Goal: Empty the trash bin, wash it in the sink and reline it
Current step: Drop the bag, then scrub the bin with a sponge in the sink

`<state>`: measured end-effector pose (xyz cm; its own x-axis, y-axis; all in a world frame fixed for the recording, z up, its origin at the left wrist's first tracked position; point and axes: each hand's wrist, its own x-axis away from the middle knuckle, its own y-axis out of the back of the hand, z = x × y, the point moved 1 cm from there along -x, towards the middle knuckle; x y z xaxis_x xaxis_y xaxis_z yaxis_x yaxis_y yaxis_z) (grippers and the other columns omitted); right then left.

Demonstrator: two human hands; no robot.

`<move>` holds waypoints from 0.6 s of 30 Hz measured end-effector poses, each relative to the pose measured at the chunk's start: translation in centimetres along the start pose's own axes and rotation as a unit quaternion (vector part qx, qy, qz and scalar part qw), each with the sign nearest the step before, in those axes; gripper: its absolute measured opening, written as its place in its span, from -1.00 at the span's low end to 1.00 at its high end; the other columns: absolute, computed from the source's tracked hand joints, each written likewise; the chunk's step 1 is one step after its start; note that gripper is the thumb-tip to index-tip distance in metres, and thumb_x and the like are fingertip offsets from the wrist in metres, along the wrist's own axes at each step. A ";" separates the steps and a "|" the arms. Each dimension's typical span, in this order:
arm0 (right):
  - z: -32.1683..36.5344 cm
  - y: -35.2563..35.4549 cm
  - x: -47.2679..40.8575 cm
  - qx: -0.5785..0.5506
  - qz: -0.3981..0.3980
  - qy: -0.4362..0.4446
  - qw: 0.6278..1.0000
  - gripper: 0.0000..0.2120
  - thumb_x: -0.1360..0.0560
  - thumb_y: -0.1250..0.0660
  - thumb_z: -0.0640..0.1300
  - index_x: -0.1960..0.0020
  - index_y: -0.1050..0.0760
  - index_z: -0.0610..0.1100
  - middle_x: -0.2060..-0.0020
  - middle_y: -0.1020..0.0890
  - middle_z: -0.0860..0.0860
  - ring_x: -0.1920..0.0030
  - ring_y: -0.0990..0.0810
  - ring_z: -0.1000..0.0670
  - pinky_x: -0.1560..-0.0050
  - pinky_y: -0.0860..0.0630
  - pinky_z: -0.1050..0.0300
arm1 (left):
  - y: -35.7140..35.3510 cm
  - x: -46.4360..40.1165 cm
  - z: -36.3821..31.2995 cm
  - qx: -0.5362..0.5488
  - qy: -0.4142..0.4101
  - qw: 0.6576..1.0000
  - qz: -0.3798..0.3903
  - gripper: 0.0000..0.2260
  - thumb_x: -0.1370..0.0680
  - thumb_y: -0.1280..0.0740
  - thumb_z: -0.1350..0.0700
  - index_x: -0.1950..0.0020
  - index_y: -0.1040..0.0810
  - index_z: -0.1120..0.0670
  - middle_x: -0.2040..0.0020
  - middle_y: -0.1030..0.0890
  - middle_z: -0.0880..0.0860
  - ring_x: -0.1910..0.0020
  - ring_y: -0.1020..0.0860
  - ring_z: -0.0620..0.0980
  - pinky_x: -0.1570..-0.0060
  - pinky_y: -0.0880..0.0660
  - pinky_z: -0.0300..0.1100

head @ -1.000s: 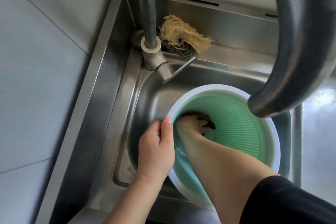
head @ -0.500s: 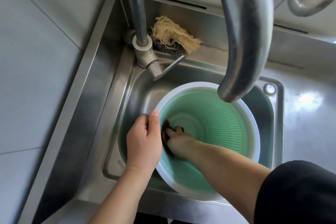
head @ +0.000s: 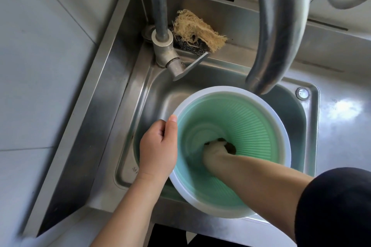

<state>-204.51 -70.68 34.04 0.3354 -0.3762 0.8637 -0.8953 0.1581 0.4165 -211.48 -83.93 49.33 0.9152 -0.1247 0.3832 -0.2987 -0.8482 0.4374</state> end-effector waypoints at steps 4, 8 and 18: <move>-1.2 2.3 -1.5 -0.082 -0.030 -0.065 0.994 -0.52 -0.71 0.09 -0.17 -0.61 0.03 -0.20 -0.57 -0.01 -0.29 -0.51 -0.09 -0.42 -0.32 -0.37 -0.37 | -0.1 -0.2 0.4 0.016 -0.006 1.000 0.007 -0.55 -0.60 -0.22 -0.16 0.38 -0.22 0.05 0.50 -0.30 -0.07 0.49 -0.24 -0.11 0.47 -0.24 -0.24; -1.9 2.7 -2.8 -0.169 -0.081 -0.031 0.982 -0.52 -0.70 0.07 -0.08 -0.60 -0.08 -0.13 -0.57 -0.14 -0.15 -0.49 -0.23 -0.26 -0.25 -0.49 -0.21 | -0.6 -0.3 0.6 0.027 -0.017 0.999 0.003 -0.56 -0.60 -0.21 -0.16 0.40 -0.24 0.02 0.51 -0.31 -0.08 0.51 -0.26 -0.14 0.53 -0.24 -0.34; 0.0 3.1 -3.7 -0.545 -0.160 -0.140 0.811 -0.62 -0.57 -0.18 0.01 -0.28 -0.55 -0.13 -0.33 -0.50 -0.16 -0.34 -0.44 -0.19 -0.40 -0.27 0.12 | -1.3 -0.2 0.9 0.031 -0.033 0.999 -0.008 -0.57 -0.61 -0.20 -0.16 0.41 -0.27 -0.02 0.52 -0.33 -0.10 0.51 -0.28 -0.17 0.52 -0.25 -0.38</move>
<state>-208.55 -68.79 32.10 0.2836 -0.7254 0.6272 0.0670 0.6675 0.7416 -211.03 -83.23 47.96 0.9359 -0.1430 0.3219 -0.2690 -0.8802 0.3911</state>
